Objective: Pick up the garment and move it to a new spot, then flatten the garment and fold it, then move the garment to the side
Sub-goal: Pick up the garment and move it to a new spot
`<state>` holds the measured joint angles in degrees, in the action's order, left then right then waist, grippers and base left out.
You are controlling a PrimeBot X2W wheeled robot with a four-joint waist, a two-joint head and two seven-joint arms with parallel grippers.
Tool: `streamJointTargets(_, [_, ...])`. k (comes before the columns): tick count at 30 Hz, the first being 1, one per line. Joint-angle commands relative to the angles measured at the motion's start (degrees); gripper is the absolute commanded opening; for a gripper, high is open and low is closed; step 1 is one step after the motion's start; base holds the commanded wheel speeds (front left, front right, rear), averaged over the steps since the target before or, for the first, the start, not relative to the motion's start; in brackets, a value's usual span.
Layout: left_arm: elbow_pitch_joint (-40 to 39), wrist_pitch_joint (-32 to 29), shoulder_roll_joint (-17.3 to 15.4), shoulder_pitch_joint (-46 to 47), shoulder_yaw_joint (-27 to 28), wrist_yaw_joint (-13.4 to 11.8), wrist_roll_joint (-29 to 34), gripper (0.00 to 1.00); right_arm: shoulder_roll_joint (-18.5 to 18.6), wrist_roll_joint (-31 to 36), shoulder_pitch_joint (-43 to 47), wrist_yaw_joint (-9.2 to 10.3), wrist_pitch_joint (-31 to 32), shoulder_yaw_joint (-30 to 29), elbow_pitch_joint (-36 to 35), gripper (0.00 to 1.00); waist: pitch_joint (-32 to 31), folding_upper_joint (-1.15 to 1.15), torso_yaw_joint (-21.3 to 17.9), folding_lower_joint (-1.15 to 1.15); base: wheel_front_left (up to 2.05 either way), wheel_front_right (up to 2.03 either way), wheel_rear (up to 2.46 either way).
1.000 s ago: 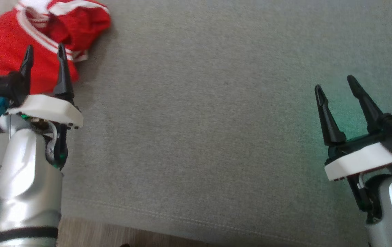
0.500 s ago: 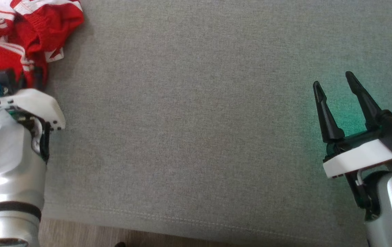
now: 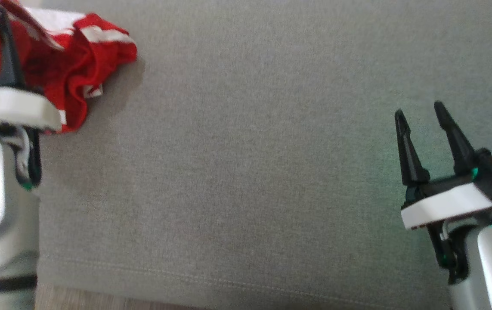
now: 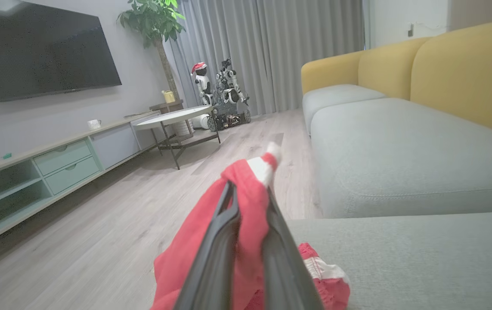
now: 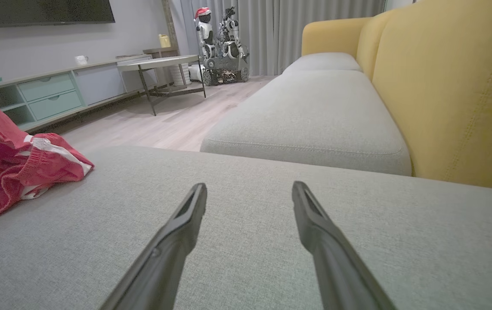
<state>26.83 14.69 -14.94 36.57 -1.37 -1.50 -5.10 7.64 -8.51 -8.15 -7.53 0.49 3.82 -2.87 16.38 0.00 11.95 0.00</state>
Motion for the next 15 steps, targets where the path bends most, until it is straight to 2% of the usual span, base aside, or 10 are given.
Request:
streamJointTargets(1, [-3.96,0.29,-3.05,-0.68,1.37,-0.05,0.51,0.0,-0.33,-0.3,0.91,0.04,-0.74,0.84,-1.5,1.0,-2.91,0.0,-0.49,0.0,0.0,0.0,0.0])
streamJointTargets(7, [-21.22,-2.82,-2.76,-12.17,0.27,-0.21,0.19,0.0,-2.36,-0.77,4.32,0.04,-2.1,0.32,-0.11,1.0,-9.8,0.0,-3.41,0.0,0.0,0.0,0.0])
streamJointTargets(15, [-38.33,-10.86,-1.92,-23.34,-2.6,0.13,-0.48,0.0,-3.84,-0.91,8.15,0.04,-2.0,0.41,-0.47,1.0,-15.19,0.0,-9.24,0.0,0.0,0.0,0.0])
